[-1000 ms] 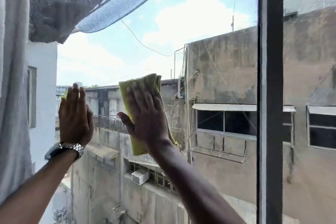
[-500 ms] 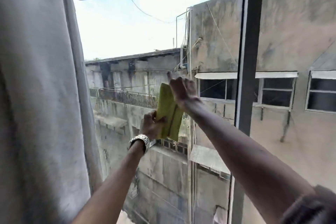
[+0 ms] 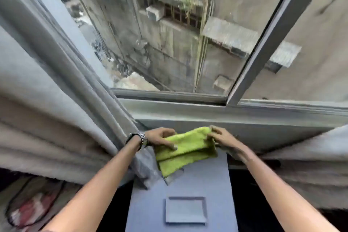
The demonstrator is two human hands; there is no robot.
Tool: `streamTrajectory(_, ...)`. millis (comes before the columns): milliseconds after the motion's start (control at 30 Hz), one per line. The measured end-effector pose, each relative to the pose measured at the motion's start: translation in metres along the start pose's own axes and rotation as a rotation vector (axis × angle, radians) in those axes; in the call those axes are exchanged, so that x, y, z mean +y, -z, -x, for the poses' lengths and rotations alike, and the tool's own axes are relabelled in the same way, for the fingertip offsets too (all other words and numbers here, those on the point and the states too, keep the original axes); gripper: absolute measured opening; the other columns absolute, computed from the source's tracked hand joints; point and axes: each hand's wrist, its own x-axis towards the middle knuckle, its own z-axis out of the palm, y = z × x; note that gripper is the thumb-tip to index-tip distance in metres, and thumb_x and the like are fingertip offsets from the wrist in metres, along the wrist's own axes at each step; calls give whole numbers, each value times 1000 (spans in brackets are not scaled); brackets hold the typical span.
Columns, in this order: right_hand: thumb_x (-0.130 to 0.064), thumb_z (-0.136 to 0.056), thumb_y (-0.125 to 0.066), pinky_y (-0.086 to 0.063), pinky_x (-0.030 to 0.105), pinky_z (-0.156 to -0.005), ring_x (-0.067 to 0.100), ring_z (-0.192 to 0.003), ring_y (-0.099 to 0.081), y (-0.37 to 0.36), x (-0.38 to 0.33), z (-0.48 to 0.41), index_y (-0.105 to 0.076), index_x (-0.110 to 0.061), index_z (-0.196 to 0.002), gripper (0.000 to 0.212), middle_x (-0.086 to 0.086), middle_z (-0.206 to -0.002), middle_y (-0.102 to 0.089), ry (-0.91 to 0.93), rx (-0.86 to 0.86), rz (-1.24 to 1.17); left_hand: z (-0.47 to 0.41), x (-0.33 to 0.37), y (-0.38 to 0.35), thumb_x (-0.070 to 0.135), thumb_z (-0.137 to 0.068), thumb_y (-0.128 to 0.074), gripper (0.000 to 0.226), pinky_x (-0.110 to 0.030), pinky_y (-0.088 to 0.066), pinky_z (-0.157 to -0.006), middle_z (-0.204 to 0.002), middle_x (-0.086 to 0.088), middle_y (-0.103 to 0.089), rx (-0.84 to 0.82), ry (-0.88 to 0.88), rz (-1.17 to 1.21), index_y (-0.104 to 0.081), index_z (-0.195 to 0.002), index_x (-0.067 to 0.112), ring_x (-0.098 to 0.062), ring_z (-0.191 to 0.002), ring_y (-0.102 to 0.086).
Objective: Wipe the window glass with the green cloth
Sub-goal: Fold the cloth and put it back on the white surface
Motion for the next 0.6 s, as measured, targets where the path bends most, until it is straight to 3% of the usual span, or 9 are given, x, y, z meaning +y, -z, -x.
streamTrajectory(100, 1, -100, -51, -33, 27, -64, 14, -73, -44, -59, 134, -7, -49, -22, -67, 40, -10, -64, -52, -181, -50, -153, -45, -96, -90, 23, -86, -80, 29, -11, -43, -64, -79, 16, -64, -167, 176, 124, -66, -107, 9, 5, -73, -58)
streamTrajectory(200, -5, -99, -52, -35, 25, -57, 4, -64, -45, -98, 227, -3, -51, -24, -66, 38, -12, -64, -49, -379, -70, -249, -71, -179, -172, 17, -85, -78, 29, -26, -55, -76, -100, 0, -72, -225, 390, 572, -69, -112, 12, -15, -95, -67)
streamTrajectory(267, -6, -96, -54, -35, 18, -48, 1, -55, -44, -119, 286, -3, -50, -24, -65, 37, -15, -60, -52, -441, -78, -239, -85, -221, -223, 10, -84, -77, 25, -26, -61, -71, -99, -2, -76, -194, 492, 846, -71, -107, 17, -14, -89, -73)
streamTrajectory(333, -2, -94, -58, -32, 19, -45, 3, -53, -44, -137, 331, -1, -49, -24, -69, 35, -11, -61, -54, -528, -58, -252, -98, -255, -269, 0, -83, -77, 35, -28, -63, -70, -99, -4, -77, -54, 607, 978, -69, -113, 16, -16, -86, -75)
streamTrajectory(400, 6, -92, -60, -36, 23, -49, 9, -61, -48, -156, 370, 0, -50, -21, -76, 33, -2, -72, -54, -574, -63, -234, -115, -284, -308, -4, -81, -78, 38, -33, -63, -74, -102, -11, -74, 171, 679, 952, -64, -113, 11, -21, -84, -72)
streamTrajectory(467, 14, -86, -61, -42, 28, -57, 19, -72, -51, -175, 396, -5, -52, -15, -81, 31, 7, -83, -54, -568, -91, -175, -130, -308, -336, -7, -80, -78, 37, -44, -59, -93, -112, -21, -70, 361, 699, 881, -62, -111, 6, -28, -96, -69)
streamTrajectory(600, 20, -82, -58, -49, 33, -75, 22, -78, -59, -207, 428, -13, -65, -8, -81, 29, 11, -84, -66, -466, -55, -42, -143, -334, -364, -8, -87, -71, 34, -42, -51, -105, -120, -16, -67, 459, 661, 710, -58, -117, 3, -36, -119, -64)
